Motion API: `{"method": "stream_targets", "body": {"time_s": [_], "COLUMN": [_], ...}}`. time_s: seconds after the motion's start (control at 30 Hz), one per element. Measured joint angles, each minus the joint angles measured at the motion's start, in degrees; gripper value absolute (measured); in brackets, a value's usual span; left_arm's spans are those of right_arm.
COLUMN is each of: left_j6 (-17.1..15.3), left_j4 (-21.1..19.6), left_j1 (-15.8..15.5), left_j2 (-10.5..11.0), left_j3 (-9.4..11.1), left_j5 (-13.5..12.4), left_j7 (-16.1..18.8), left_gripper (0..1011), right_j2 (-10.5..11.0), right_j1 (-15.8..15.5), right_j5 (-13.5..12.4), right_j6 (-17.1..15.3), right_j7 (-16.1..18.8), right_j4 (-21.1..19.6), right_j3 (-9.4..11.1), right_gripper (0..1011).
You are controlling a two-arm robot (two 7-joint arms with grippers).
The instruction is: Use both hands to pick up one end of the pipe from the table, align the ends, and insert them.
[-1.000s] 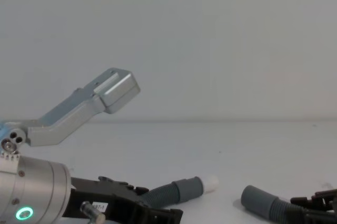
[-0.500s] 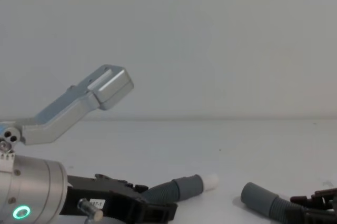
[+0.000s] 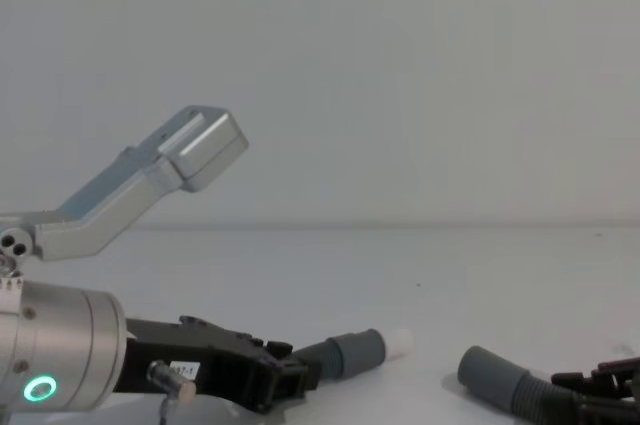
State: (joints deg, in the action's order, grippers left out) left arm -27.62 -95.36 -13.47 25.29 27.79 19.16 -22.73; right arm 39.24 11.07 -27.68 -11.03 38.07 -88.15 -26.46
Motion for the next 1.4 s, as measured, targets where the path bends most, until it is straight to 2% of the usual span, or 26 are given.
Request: {"method": "stream_targets", "body": {"time_s": [0.67, 0.87, 1.23, 1.4], "left_j6": [0.40, 1.22, 5.60, 8.43], "left_j4": [-0.22, -0.34, -1.42, -2.17], "left_j1": [0.09, -0.13, -1.56, -2.66], "left_j2": [-0.06, 0.59, 3.82, 6.03], "left_j3": [-0.28, 0.25, 2.44, 3.85], "left_j5": [0.30, -0.09, -4.02, -6.99], "left_j7": [0.14, -0.31, -3.23, -5.15], "left_gripper": [317, 317, 317, 317], "right_j2": [0.00, 0.37, 2.22, 3.81], "right_j1": [0.00, 0.00, 0.37, 1.14], "right_j5": [0.03, 0.28, 2.07, 4.24], "right_j6": [0.01, 0.82, 4.21, 6.10], "right_j7": [0.00, -0.33, -0.91, -0.27], "right_j4": [-0.01, -0.66, -3.39, -4.99], "right_j3": [0.00, 0.10, 0.71, 0.69], "right_gripper": [260, 260, 262, 262]}}
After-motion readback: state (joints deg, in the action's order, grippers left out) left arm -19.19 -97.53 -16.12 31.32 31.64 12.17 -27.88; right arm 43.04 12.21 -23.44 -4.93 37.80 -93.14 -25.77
